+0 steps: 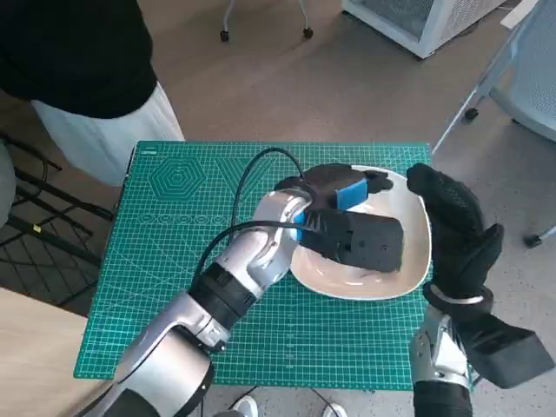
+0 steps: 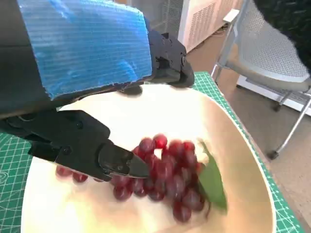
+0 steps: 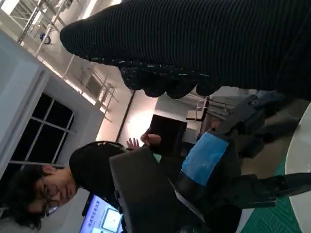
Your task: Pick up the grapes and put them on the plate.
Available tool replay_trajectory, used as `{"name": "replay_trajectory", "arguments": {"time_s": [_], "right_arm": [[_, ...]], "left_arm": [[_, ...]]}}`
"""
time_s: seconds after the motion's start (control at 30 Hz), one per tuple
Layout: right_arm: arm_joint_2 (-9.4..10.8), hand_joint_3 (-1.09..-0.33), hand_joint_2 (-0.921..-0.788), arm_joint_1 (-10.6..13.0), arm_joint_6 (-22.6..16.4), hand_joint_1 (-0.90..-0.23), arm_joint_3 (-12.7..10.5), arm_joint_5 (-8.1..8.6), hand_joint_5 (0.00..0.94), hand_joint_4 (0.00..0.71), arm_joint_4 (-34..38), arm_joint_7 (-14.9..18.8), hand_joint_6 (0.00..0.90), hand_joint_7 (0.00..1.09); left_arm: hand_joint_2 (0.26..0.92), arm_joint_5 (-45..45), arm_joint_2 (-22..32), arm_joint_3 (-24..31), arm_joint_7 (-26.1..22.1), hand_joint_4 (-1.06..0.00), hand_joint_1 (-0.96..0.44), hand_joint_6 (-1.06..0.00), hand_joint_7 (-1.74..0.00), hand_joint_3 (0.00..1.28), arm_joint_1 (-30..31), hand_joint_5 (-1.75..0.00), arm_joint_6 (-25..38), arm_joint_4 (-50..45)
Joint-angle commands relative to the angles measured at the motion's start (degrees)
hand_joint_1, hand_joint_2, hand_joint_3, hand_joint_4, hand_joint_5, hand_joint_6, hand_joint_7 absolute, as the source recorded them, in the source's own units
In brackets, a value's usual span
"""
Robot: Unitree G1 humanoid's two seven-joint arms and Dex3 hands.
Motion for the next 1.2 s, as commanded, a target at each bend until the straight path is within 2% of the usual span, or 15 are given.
{"name": "replay_trajectory", "arguments": {"time_s": [0.03, 0.2, 0.43, 0.67, 0.8, 0.93, 1.07, 1.2], "right_arm": [[0.31, -0.668, -0.921, 1.16, 0.84, -0.708, 0.23, -0.66, 0.0, 0.373, 0.25, -0.55, 0.188, 0.27], [0.32, -0.671, -0.921, 1.29, 1.46, -0.709, 0.44, -0.63, 0.0, 0.372, -0.31, -0.66, 0.188, 0.27], [0.48, -0.672, -0.921, 1.46, 2.61, -0.709, 0.71, -1.09, 0.0, 0.371, -1.24, -1.46, 0.19, 0.27], [0.5, -0.674, -0.921, 1.6, 3.43, -0.708, 1.04, -1.54, 0.0, 0.371, -2.3, -2.03, 0.19, 0.26], [0.45, -0.675, -0.921, 1.41, 3.61, -0.706, 1.17, -1.46, 0.0, 0.37, -2.5, -1.92, 0.19, 0.26], [0.45, -0.674, -0.921, 1.14, 3.73, -0.705, 1.35, -1.13, 0.0, 0.37, -2.69, -1.62, 0.19, 0.26], [0.49, -0.674, -0.921, 0.83, 3.91, -0.706, 1.52, -0.8, 0.0, 0.37, -2.7, -1.35, 0.19, 0.26], [0.56, -0.673, -0.921, 0.61, 3.94, -0.706, 1.75, -0.93, 0.0, 0.37, -2.62, -1.38, 0.191, 0.26]], "left_arm": [[0.921, -0.03, 0.6, -0.21, 1.07, -0.01, -0.54, -0.14, 0.0, 0.03, 1.22, 0.0, -0.41, -0.55], [0.921, -0.75, 2.24, 0.43, 2.14, 0.0, -0.57, -0.14, 0.0, 0.06, 2.52, 0.0, -3.28, -1.37], [0.921, -3.45, 6.47, 3.57, 5.06, -0.01, -0.59, -0.13, 0.0, 0.09, 5.61, 0.0, -11.5, -4.01], [0.921, -8.73, 10.05, 10.5, 14.34, -0.05, -0.57, -0.16, -0.01, 0.18, 11.72, -0.02, -23.37, -5.4], [0.921, -14.89, 10.73, 15.79, 16.09, -0.09, -0.55, -0.18, -0.02, 0.24, 15.31, -0.02, -28.8, -5.69], [0.921, -24.01, 10.17, 21.31, 13.49, -0.11, -0.55, -0.19, -0.02, 0.31, 19.47, -0.02, -34.01, -6.27], [0.921, -37.14, 8.41, 27.18, 5.39, -0.11, -0.57, -0.16, -0.01, 0.38, 23.45, -0.01, -38.47, -5.78], [0.921, -46.37, 6.94, 31.64, -0.94, -0.1, -0.57, -0.13, 0.0, 0.41, 26.26, 0.0, -41.5, -4.74]]}}
